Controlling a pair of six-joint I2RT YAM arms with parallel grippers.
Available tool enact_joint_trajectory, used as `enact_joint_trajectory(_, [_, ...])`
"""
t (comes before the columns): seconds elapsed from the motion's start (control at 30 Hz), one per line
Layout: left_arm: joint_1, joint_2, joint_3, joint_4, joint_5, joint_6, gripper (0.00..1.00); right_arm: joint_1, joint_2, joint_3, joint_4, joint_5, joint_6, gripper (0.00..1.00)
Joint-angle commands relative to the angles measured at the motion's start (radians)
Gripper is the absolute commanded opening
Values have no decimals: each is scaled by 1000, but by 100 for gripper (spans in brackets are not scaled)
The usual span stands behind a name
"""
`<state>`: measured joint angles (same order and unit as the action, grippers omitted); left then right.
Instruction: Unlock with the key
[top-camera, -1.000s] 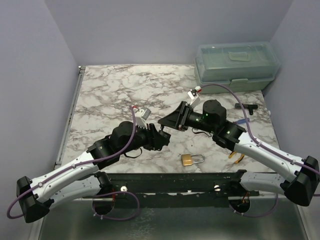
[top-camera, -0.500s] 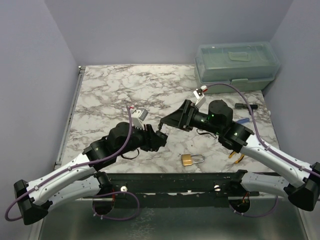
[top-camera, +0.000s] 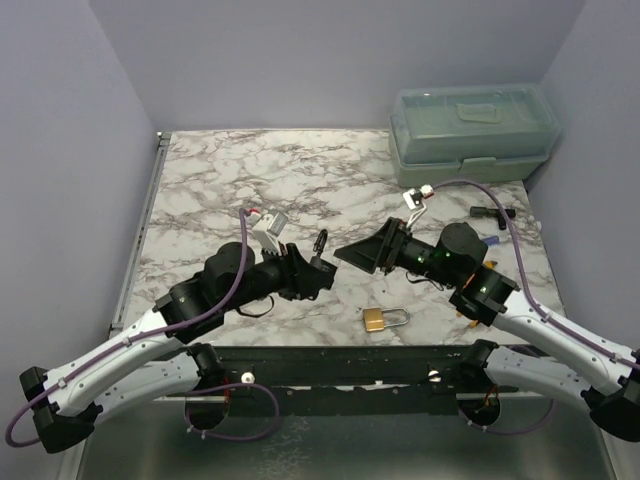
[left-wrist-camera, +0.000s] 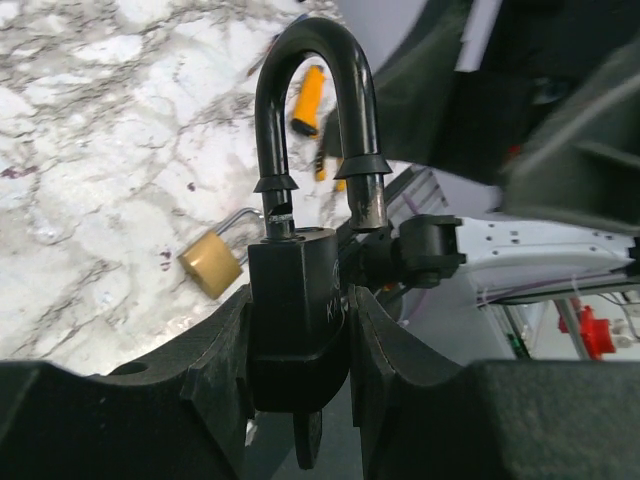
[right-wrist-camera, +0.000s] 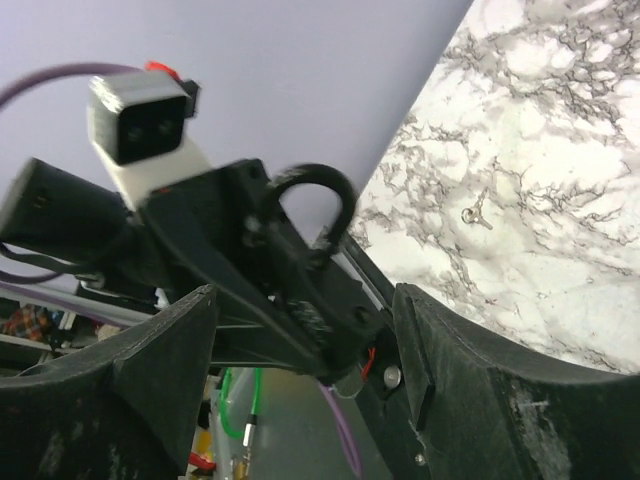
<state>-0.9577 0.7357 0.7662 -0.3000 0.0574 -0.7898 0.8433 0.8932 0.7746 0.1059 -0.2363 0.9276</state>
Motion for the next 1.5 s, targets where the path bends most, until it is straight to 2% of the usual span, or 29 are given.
enact_joint_trajectory(0.0, [0,-31,93,107,91,-35,0,5,18,-41,165,-70,-19,74])
enact_joint_trajectory(0.17, [0,-23,113,115,125,-44,0,5,45,-27,249,-105,-5,72])
enact_joint_trajectory(0.6, [0,0,114,258,280,-87,0,5,112,23,345,-168,3,57])
enact_joint_trajectory(0.67, [0,5,108,269,289,-90,0,5,116,21,355,-175,8,53])
enact_joint_trajectory(0.8, [0,18,102,275,288,-88,0,5,120,20,364,-179,19,40])
enact_joint_trajectory(0.97, [0,31,97,267,262,-69,0,5,119,18,355,-180,33,30])
enact_joint_trajectory(1.1, [0,45,101,225,196,-51,0,5,117,37,282,-152,50,14])
enact_joint_trajectory(1.27, [0,65,106,149,104,-6,0,5,116,70,106,-60,79,3])
enact_joint_trajectory(1.47, [0,81,87,136,76,27,0,5,132,77,50,-32,79,0])
